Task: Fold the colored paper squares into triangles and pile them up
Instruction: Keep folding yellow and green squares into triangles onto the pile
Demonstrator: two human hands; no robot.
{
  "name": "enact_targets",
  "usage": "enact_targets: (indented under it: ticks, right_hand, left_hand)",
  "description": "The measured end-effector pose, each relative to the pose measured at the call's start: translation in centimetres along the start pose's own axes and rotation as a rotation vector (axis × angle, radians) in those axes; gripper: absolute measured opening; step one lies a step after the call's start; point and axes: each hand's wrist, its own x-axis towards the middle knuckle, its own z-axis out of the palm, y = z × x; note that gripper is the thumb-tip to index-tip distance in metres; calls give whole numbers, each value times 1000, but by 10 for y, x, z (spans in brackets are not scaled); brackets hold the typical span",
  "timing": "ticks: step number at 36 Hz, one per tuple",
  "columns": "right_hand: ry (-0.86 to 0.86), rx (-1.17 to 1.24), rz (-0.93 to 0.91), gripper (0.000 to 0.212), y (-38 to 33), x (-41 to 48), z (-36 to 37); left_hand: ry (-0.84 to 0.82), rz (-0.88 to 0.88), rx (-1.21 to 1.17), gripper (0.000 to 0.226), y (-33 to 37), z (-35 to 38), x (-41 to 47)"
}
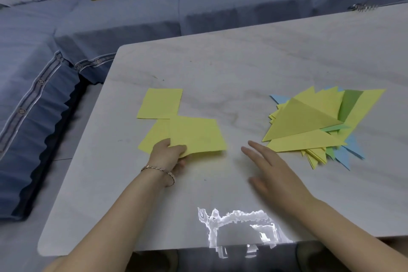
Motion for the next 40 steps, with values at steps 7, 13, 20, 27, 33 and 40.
enact_targets:
  ticks: [7,13,20,27,33,40]
  right_hand:
    - [238,59,-163,43,-6,8,-10]
    - [237,92,-393,17,-1,8,-20]
    - [29,103,-493,19,-10,8,-27]
    - [24,80,-530,23,-16,5,-40]
    - [46,53,-568,24,-14,8,-47]
    - [13,91,-529,40,-15,10,-48]
  left_hand:
    - [-389,7,67,18,8,11,-28]
    - [-496,46,246,21,10,15,-27]
    - [-374,155,435,13,13,37,-12]
    - [-491,-118,535,14,9,41,-7]
    - [-536,-216,450,14,12,46,-1]
    - [-414,-79,304,17,16,52,3]
